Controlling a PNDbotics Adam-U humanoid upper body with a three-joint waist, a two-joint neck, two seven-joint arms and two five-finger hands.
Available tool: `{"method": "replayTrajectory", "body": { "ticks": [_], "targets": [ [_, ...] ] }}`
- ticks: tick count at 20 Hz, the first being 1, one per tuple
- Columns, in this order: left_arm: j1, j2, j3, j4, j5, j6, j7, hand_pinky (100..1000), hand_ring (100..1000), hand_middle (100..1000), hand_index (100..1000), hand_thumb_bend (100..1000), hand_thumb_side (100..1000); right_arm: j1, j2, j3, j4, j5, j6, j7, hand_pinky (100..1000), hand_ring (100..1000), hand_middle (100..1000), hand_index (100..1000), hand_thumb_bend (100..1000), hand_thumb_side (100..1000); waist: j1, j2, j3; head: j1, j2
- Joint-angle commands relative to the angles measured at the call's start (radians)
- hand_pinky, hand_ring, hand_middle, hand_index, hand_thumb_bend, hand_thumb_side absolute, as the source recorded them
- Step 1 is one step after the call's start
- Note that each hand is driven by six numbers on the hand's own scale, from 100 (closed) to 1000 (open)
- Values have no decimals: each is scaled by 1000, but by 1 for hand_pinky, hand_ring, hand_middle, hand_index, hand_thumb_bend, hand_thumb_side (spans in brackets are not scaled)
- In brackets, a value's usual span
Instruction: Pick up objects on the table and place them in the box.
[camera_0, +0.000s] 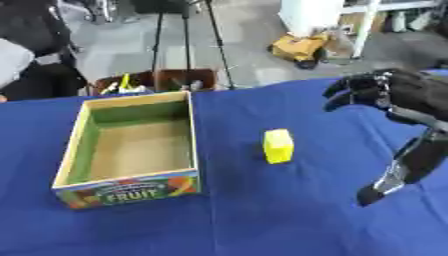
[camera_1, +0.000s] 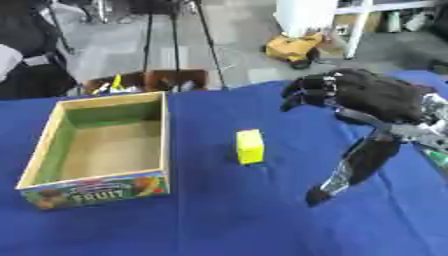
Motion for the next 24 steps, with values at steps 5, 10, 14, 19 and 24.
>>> {"method": "replayTrajectory", "body": {
  "ticks": [5, 10, 14, 19, 24],
  "targets": [
    [-8, 9, 1, -21, -1, 2, -1, 277, 410, 415, 558, 231, 656, 37, 26, 49, -15, -560, -125, -389, 987, 1000, 747, 805, 434, 765, -4, -12, 6, -9, -28],
    [-7, 8, 1, -21, 0, 1, -1, 277, 410, 416, 558, 231, 656, 24, 45, 36, -15, -1321, 165, -286, 1000, 1000, 756, 817, 193, 646, -3, -11, 4, -12, -15],
    [-6, 8, 2, -21, -1, 1, 0, 277, 410, 416, 558, 231, 656, 10, 30, -27, -15, -1584, 322, -255, 1000, 1000, 759, 818, 168, 636, -2, -12, 0, -10, -11],
    [-2, 8, 3, -20, -1, 0, 1, 277, 411, 417, 557, 232, 657, 15, 28, -41, 4, -1658, 396, -279, 1000, 1000, 763, 819, 122, 617, 2, -13, -2, -14, -4],
    [-1, 7, 3, -18, -1, 0, 0, 276, 412, 417, 557, 232, 658, 16, 23, -58, -14, -1634, 398, -287, 1000, 1000, 720, 802, 223, 658, 2, -11, -4, -12, -3]
  ]
}}
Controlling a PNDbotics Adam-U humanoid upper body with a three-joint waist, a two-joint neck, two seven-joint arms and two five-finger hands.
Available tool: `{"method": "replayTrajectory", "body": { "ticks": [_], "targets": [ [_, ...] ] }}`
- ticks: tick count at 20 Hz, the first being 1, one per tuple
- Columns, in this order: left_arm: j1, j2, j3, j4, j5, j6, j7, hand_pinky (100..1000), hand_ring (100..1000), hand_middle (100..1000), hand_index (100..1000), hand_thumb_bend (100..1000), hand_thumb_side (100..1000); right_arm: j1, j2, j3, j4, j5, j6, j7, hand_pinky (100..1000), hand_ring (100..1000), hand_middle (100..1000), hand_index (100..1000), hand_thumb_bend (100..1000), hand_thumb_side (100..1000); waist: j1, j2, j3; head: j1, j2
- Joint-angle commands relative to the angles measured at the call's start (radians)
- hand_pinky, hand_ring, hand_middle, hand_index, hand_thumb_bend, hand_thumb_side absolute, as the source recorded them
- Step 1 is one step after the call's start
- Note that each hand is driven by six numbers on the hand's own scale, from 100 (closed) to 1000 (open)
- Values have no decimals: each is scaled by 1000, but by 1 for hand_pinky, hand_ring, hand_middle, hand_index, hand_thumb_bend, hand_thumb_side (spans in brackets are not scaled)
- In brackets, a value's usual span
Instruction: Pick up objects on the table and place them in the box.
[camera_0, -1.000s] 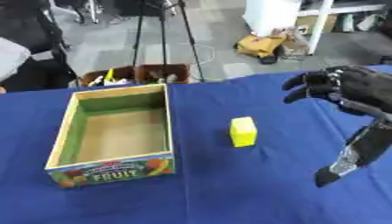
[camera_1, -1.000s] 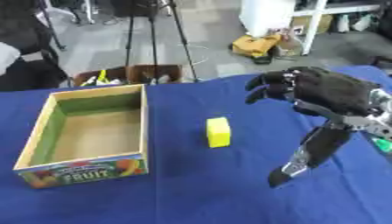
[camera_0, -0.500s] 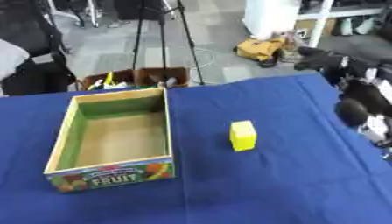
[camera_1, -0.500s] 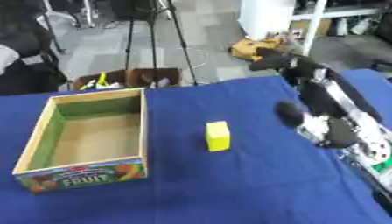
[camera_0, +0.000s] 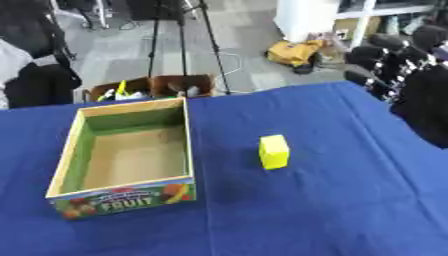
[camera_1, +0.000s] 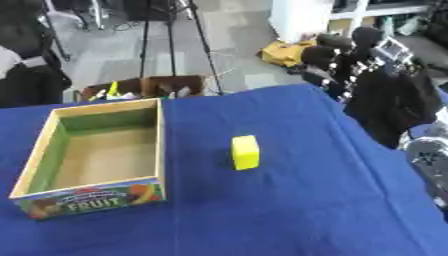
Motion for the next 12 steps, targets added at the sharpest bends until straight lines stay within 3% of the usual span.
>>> {"method": "replayTrajectory", "body": {
  "ticks": [1, 2, 5, 6, 7, 8, 9, 10, 12],
  "targets": [
    [1, 9, 4, -18, -1, -1, 1, 276, 412, 417, 557, 232, 657, -12, -45, -32, -20, 22, -12, 1, 1000, 1000, 713, 805, 299, 686, -3, -13, -2, 1, 4],
    [1, 9, 5, -18, -1, -1, 1, 276, 412, 417, 557, 232, 658, -21, -54, -49, -21, 36, -25, 11, 1000, 1000, 736, 810, 426, 728, -3, -13, -3, 3, 4],
    [4, 10, 8, -18, -2, 0, 4, 276, 412, 417, 557, 232, 658, -64, -114, -122, -21, 84, -72, 54, 1000, 1000, 802, 812, 434, 765, -3, -15, -11, 11, 6],
    [4, 10, 9, -18, -3, 0, 5, 276, 412, 417, 557, 232, 657, -71, -139, -147, -21, 100, -88, 70, 979, 1000, 806, 814, 412, 1000, -3, -15, -12, 13, 6],
    [5, 10, 9, -18, -3, 0, 6, 276, 412, 417, 557, 232, 657, -77, -163, -172, -21, 115, -103, 86, 938, 1000, 800, 809, 337, 1000, -3, -15, -14, 15, 6],
    [5, 10, 9, -18, -3, 0, 6, 276, 412, 417, 557, 232, 657, -82, -186, -192, -21, 131, -119, 101, 891, 986, 792, 801, 597, 1000, -3, -14, -14, 15, 7],
    [5, 10, 8, -18, -3, 0, 5, 276, 413, 417, 557, 232, 658, -86, -210, -200, -21, 146, -134, 117, 845, 759, 794, 783, 818, 1000, -4, -14, -14, 15, 7],
    [5, 10, 8, -18, -4, 0, 5, 276, 413, 417, 557, 232, 658, -88, -233, -201, -21, 162, -150, 132, 814, 588, 803, 777, 896, 1000, -4, -14, -14, 15, 7],
    [5, 10, 8, -18, -4, 0, 5, 276, 413, 417, 557, 232, 658, -90, -274, -198, -21, 192, -180, 162, 763, 431, 810, 772, 961, 998, -5, -13, -13, 14, 8]
  ]
}}
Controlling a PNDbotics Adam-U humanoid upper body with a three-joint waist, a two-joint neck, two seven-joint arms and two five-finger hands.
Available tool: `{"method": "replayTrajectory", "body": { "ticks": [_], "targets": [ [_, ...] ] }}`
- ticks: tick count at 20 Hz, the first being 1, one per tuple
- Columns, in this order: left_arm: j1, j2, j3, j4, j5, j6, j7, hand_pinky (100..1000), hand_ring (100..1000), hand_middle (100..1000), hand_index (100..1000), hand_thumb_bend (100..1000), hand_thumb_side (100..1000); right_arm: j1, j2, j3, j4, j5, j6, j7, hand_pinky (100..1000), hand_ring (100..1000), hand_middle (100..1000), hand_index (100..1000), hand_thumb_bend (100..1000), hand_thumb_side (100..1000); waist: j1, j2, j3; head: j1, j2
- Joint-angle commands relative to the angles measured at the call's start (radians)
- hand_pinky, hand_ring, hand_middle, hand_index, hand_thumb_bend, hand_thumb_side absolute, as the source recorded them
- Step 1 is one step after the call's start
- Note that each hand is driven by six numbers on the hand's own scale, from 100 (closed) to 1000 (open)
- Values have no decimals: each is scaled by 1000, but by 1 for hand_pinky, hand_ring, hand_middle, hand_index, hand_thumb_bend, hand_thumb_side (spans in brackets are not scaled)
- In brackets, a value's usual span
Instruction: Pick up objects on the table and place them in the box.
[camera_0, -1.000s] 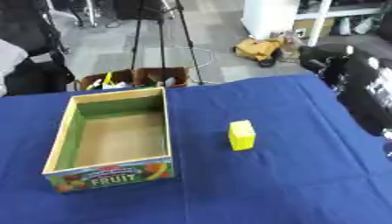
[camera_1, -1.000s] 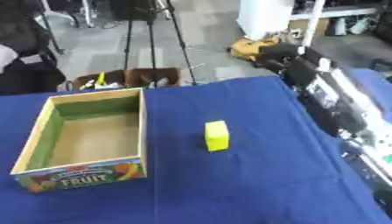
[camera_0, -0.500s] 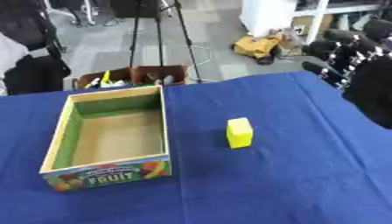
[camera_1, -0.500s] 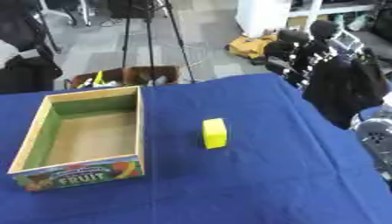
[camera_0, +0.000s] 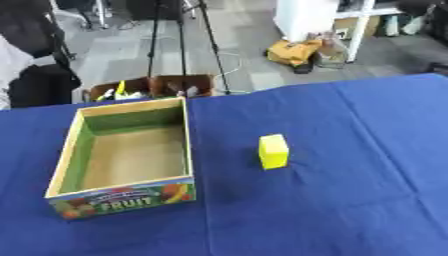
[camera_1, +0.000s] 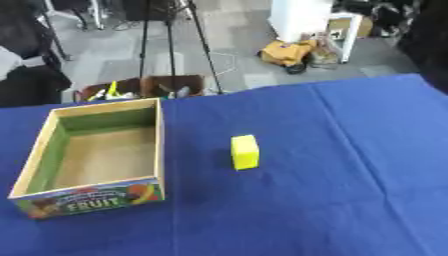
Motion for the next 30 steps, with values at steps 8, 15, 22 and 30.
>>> {"method": "replayTrajectory", "body": {
  "ticks": [8, 15, 22, 30],
  "targets": [
    [-7, 16, 7, -19, -4, -1, 1, 276, 414, 417, 557, 230, 658, 18, -166, 11, -15, 161, -157, 154, 718, 157, 861, 844, 1000, 868, -10, -8, 5, -1, 4],
    [-10, 17, 6, -21, -4, 1, 0, 277, 414, 418, 557, 229, 657, 25, -170, 20, -15, 273, -250, 266, 721, 100, 871, 868, 1000, 843, -15, -5, 10, -4, 4],
    [-15, 19, 1, -22, -3, 0, -4, 277, 414, 417, 556, 228, 656, -29, -185, 88, 66, 384, -332, 377, 715, 100, 876, 868, 913, 823, -21, -2, 23, -19, 3],
    [-16, 20, -4, -20, -1, -2, -11, 277, 414, 417, 556, 229, 656, -126, -163, 192, 225, 518, -467, 512, 728, 100, 878, 869, 866, 767, -27, 4, 43, -49, -1]
  ]
}}
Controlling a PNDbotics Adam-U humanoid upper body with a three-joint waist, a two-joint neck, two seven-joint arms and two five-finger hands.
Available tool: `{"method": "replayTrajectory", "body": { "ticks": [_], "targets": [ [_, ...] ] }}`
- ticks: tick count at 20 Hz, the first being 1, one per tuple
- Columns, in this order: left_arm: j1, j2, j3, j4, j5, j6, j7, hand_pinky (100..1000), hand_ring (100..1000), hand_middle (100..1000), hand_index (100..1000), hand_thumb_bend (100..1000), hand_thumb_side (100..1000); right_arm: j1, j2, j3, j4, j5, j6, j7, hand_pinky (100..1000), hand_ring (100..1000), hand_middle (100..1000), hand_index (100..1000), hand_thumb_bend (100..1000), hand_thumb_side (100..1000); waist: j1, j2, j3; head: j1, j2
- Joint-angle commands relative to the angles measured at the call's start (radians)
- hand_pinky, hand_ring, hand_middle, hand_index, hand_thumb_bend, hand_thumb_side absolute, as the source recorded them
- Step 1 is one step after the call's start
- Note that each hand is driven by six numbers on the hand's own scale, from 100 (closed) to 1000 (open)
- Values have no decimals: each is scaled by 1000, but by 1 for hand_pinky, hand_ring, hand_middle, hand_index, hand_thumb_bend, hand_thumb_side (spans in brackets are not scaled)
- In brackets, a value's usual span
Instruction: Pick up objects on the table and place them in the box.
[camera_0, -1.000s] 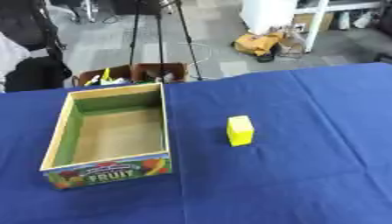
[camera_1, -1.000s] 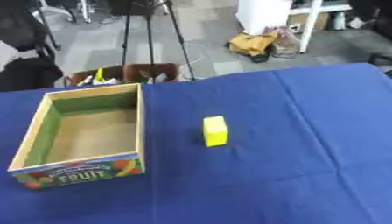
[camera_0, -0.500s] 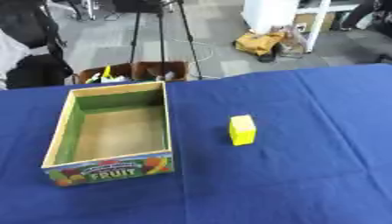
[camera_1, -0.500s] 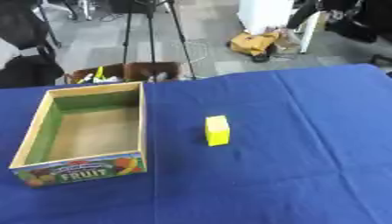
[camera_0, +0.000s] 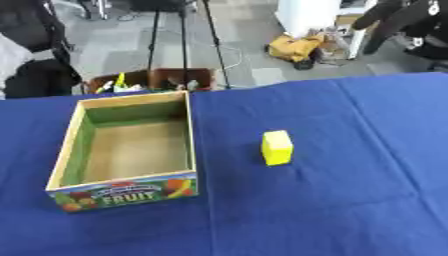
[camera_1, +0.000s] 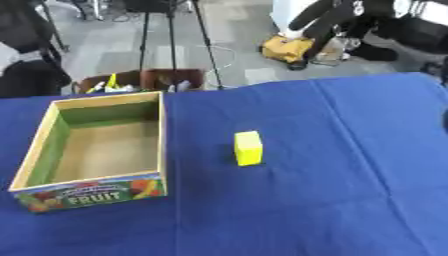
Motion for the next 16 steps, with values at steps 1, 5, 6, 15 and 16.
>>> {"method": "replayTrajectory", "body": {
  "ticks": [1, 5, 6, 15, 16],
  "targets": [
    [-7, 19, -4, -20, -1, -2, -6, 277, 414, 417, 556, 229, 656, -37, -18, 23, 65, 56, -91, 91, 728, 100, 878, 869, 866, 764, -5, -13, 3, -10, -7],
    [-6, 19, -4, -20, -1, -2, -7, 278, 415, 417, 557, 228, 656, -75, 4, 43, 138, 125, -160, 160, 722, 100, 879, 868, 832, 774, -7, -11, 5, -13, -11],
    [-6, 18, -4, -19, -1, -2, -7, 278, 415, 418, 557, 228, 656, -83, 11, 45, 155, 143, -178, 178, 721, 100, 878, 868, 831, 776, -7, -10, 6, -13, -12],
    [0, 14, -4, -15, -2, -5, -9, 278, 415, 418, 557, 230, 659, -142, 58, 17, 281, 292, -297, 266, 680, 100, 864, 884, 839, 870, -1, -3, 4, -12, -15],
    [0, 13, -4, -14, -2, -5, -10, 278, 415, 418, 557, 230, 659, -149, 60, 13, 286, 307, -291, 267, 675, 100, 864, 882, 838, 882, -1, -2, 4, -12, -15]
  ]
}}
